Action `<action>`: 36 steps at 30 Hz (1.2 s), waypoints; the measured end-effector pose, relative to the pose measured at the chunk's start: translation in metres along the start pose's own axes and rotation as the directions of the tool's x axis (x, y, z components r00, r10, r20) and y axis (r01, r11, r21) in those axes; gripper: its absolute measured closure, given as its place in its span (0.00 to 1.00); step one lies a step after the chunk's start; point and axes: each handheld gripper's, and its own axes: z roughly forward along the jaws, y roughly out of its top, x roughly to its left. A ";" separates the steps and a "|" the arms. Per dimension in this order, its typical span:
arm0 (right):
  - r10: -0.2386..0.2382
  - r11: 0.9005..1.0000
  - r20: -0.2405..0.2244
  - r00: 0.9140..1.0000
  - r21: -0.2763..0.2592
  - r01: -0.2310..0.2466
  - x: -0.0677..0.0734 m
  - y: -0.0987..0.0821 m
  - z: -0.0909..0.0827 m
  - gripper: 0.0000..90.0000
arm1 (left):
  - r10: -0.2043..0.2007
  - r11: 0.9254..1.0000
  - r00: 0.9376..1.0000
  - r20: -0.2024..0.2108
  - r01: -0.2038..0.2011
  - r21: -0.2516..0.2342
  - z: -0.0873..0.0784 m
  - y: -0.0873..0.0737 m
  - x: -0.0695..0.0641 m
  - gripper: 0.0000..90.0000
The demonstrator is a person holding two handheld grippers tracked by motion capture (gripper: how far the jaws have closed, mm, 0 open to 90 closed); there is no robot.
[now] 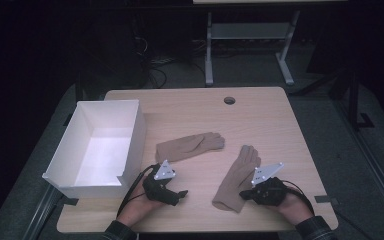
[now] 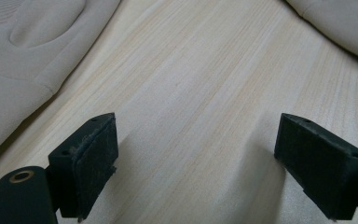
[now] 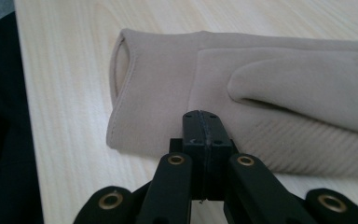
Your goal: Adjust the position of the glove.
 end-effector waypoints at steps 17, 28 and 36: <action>0.157 0.984 0.175 0.972 -0.110 -0.140 -0.030 -0.026 -0.030 0.37 | 0.004 1.000 1.000 -0.003 -0.004 0.002 0.000 0.000 0.000 0.14; 0.278 0.959 0.316 0.907 -0.148 -0.242 -0.054 -0.062 -0.039 0.15 | -0.013 0.999 1.000 -0.003 0.013 0.048 0.000 0.008 -0.001 0.15; 0.276 0.958 0.335 0.901 -0.176 -0.228 -0.055 -0.065 -0.036 0.12 | -0.014 0.999 1.000 -0.016 0.014 0.044 -0.002 0.025 0.006 0.24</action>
